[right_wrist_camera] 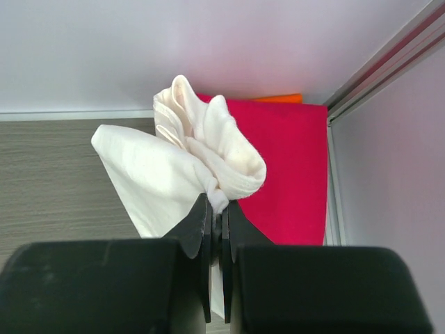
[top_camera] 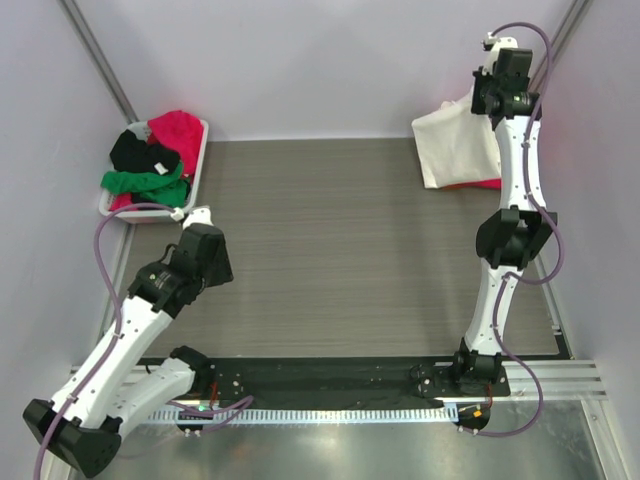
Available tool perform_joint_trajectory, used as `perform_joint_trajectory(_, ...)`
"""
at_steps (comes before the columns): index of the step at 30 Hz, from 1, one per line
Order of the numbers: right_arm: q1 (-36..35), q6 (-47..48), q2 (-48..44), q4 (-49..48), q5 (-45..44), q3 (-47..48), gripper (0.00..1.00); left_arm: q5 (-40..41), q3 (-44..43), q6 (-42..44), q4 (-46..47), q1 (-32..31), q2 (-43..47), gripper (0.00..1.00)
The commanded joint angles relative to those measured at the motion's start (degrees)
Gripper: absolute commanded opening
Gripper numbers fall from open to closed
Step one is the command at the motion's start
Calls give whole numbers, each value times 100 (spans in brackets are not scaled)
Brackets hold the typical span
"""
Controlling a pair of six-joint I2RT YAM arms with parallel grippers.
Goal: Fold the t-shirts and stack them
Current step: Neatly place the folded tshirt to the corner
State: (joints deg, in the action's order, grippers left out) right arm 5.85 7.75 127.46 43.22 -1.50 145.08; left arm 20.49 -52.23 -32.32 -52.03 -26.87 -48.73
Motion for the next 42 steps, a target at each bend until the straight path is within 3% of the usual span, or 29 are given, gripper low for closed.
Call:
perform_joint_trajectory(1,145,69,50,-630,280,293,1,43,-7,67,185,-2,-49,42)
perform_joint_trajectory(12,584,165,569,-1482,405,407,1,113,-7,32,149,-2,-154,42)
perform_joint_trajectory(23,909,403,1579,-3231,475,311,1,210,-24,-29,79,-11,-312,41)
perform_joint_trajectory(31,997,491,2537,-4670,-561,293,1,271,-33,-47,53,-20,-444,42)
perform_joint_trajectory(32,1006,482,2738,-4856,-884,302,6,263,-24,-47,53,-11,-453,42)
perform_joint_trajectory(33,1006,386,2819,-5032,-1000,311,25,262,-33,-47,61,-11,-471,41)
perform_joint_trajectory(34,1015,298,2898,-5243,-984,354,54,262,-24,-47,44,-11,-479,41)
perform_joint_trajectory(35,989,210,2925,-5306,-1106,398,99,262,-33,-47,61,-11,-480,41)
perform_joint_trajectory(38,875,25,2619,-5490,-1466,67,100,271,-33,-47,61,-2,-418,41)
perform_joint_trajectory(42,769,-308,1443,-5860,-2098,-673,100,271,-16,-47,70,-20,-269,42)
